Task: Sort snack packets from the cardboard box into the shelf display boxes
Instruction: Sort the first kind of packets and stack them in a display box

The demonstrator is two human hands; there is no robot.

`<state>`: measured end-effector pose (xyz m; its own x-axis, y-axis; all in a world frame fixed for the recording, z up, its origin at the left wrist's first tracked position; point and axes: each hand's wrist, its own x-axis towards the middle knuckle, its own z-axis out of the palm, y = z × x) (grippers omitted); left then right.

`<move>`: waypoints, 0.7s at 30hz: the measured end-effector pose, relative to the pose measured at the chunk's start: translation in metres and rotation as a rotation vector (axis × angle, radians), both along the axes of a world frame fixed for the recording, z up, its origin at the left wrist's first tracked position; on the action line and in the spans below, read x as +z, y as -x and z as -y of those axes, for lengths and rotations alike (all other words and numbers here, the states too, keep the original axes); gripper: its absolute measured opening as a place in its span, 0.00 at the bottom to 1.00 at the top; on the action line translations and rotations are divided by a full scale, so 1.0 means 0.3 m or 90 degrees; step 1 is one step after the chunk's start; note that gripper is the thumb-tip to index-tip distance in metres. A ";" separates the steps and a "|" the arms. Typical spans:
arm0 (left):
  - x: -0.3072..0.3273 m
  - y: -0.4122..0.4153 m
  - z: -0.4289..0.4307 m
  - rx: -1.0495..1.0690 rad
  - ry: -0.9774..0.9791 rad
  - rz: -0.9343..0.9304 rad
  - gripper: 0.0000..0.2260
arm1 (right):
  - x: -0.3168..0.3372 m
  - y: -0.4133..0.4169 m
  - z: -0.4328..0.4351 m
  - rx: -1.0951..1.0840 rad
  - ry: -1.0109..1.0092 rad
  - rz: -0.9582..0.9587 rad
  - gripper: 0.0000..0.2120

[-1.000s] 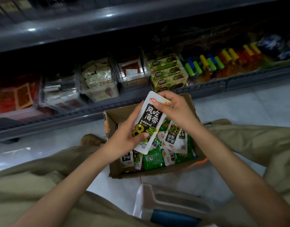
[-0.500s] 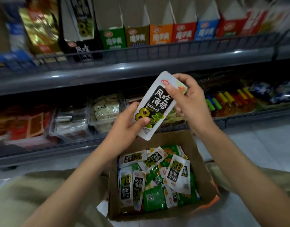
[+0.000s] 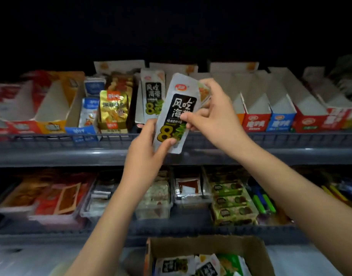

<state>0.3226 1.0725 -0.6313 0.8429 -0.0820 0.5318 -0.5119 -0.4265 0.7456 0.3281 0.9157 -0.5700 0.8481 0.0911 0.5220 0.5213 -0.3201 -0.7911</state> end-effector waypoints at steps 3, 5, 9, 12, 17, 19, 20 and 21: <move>0.007 -0.065 -0.058 0.164 -0.095 0.040 0.23 | 0.049 -0.092 -0.053 -0.029 -0.001 0.065 0.20; -0.003 -0.096 -0.099 0.240 -0.135 0.058 0.28 | 0.074 -0.161 -0.079 -0.043 -0.025 0.082 0.20; -0.023 -0.154 -0.157 0.253 -0.287 0.104 0.23 | 0.080 -0.303 -0.122 -0.073 -0.036 0.084 0.20; -0.037 -0.179 -0.166 0.217 -0.341 0.101 0.15 | 0.057 -0.386 -0.150 -0.104 0.010 0.089 0.20; -0.037 -0.201 -0.176 0.200 -0.295 0.096 0.09 | -0.009 -0.465 -0.172 -0.115 0.173 0.094 0.20; -0.036 -0.208 -0.175 0.199 -0.287 0.090 0.09 | -0.031 -0.480 -0.178 -0.144 0.253 0.103 0.19; -0.035 -0.210 -0.173 0.195 -0.287 0.090 0.09 | -0.040 -0.484 -0.181 -0.155 0.278 0.114 0.19; -0.033 -0.209 -0.171 0.192 -0.284 0.090 0.08 | -0.048 -0.489 -0.184 -0.165 0.302 0.130 0.18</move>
<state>0.3852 1.1237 -0.6413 0.7871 -0.0919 0.6099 -0.4003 -0.8284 0.3919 0.4749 0.9710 -0.5843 0.7599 0.1574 0.6307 0.5056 -0.7528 -0.4214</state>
